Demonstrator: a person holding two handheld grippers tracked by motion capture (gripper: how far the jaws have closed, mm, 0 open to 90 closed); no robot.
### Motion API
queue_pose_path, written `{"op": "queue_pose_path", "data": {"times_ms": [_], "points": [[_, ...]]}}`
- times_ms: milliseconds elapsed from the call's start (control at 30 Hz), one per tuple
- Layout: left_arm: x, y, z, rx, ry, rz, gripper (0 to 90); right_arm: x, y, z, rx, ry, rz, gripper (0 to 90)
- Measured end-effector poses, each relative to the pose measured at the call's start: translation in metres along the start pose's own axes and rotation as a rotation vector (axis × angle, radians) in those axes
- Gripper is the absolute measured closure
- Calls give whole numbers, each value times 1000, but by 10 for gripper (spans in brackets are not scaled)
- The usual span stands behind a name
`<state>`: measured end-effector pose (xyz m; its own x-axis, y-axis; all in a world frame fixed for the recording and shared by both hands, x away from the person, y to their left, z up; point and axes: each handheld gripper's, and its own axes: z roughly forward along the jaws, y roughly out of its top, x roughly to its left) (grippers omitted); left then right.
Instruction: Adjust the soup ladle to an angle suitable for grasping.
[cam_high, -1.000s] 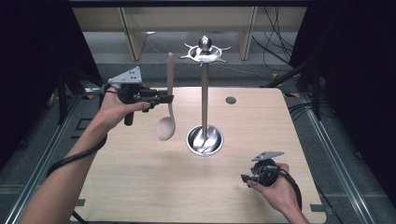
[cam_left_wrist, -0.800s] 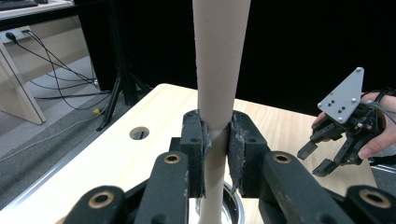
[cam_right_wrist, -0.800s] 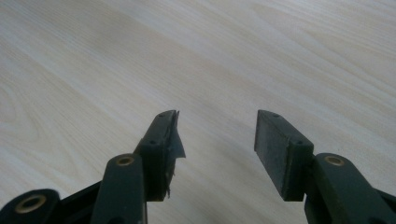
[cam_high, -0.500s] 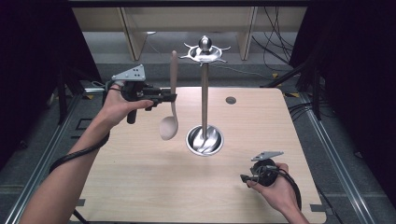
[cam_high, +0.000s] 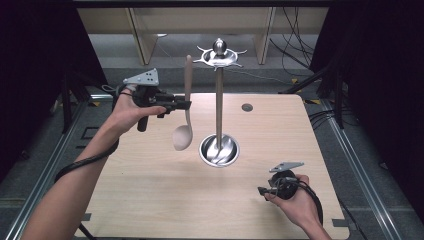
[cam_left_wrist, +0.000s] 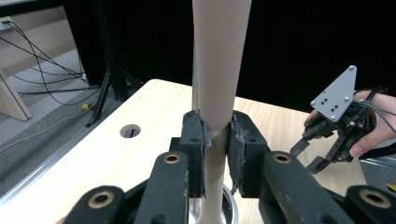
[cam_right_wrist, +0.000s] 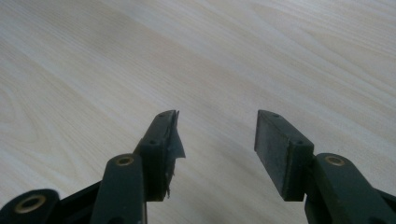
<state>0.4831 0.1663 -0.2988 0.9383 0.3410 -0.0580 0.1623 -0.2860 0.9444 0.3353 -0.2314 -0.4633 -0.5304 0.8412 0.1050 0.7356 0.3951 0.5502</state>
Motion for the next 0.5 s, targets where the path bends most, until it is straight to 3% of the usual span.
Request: {"op": "queue_pose_path", "data": {"times_ms": [500], "points": [[5,3,5,29,-22,10,765,-1,0,0,-4,-2,-9,495]]}}
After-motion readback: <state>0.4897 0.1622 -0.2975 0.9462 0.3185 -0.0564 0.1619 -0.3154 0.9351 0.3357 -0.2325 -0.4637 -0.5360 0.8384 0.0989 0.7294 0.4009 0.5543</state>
